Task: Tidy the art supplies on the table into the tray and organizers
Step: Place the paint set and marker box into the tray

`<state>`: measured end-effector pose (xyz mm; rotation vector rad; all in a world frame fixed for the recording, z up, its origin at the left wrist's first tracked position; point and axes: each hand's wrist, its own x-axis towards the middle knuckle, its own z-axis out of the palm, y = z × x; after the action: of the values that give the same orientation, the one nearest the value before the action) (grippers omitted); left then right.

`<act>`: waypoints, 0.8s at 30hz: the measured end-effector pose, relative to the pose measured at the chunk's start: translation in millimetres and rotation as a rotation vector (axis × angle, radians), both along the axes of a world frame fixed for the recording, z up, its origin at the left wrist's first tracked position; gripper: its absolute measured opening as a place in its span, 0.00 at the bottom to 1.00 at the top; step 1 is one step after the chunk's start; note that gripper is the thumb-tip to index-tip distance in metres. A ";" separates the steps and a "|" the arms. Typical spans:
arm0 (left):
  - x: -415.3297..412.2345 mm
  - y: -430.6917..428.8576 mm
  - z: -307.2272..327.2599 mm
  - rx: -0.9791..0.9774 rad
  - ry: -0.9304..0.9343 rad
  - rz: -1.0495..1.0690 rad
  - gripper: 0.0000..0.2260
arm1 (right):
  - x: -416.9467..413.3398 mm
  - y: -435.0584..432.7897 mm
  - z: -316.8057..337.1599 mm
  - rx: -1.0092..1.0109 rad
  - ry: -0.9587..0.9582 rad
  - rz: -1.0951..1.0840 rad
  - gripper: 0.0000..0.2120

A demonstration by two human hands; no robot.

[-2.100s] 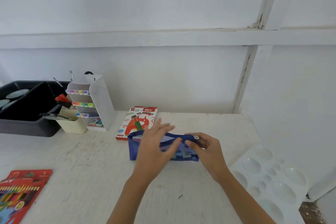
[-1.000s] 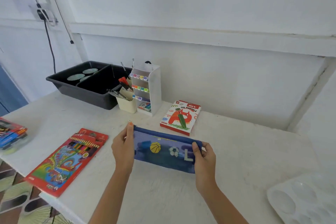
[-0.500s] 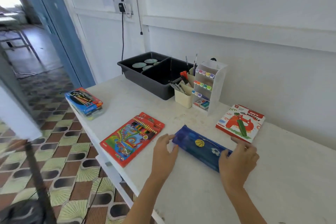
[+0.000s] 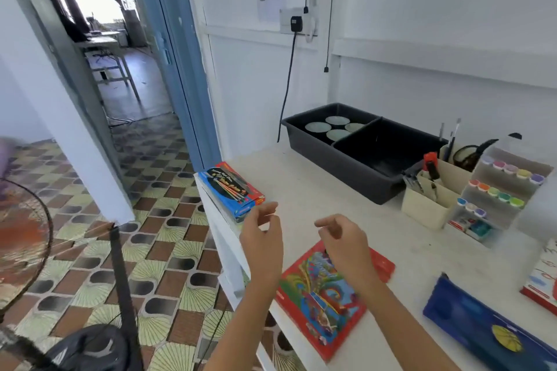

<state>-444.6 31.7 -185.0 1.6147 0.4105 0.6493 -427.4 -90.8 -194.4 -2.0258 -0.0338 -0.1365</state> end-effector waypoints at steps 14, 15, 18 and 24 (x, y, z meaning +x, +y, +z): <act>101.3 149.3 -53.3 -0.171 0.334 -0.016 0.11 | 149.8 163.9 -19.7 -0.153 0.376 0.058 0.23; 104.0 150.1 -57.8 -0.185 0.354 -0.034 0.13 | 153.8 161.2 -21.9 -0.152 0.370 0.033 0.21; 108.5 146.5 -63.5 -0.225 0.399 -0.034 0.18 | 161.9 144.9 -23.7 0.089 0.440 -0.068 0.17; 119.4 132.5 -61.4 -0.132 0.492 0.000 0.37 | 152.3 107.3 -31.2 0.537 0.480 -0.323 0.10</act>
<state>-325.2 164.2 -246.3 1.6392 0.7946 0.2097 -275.1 16.4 -225.6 -1.4690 0.5754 0.1311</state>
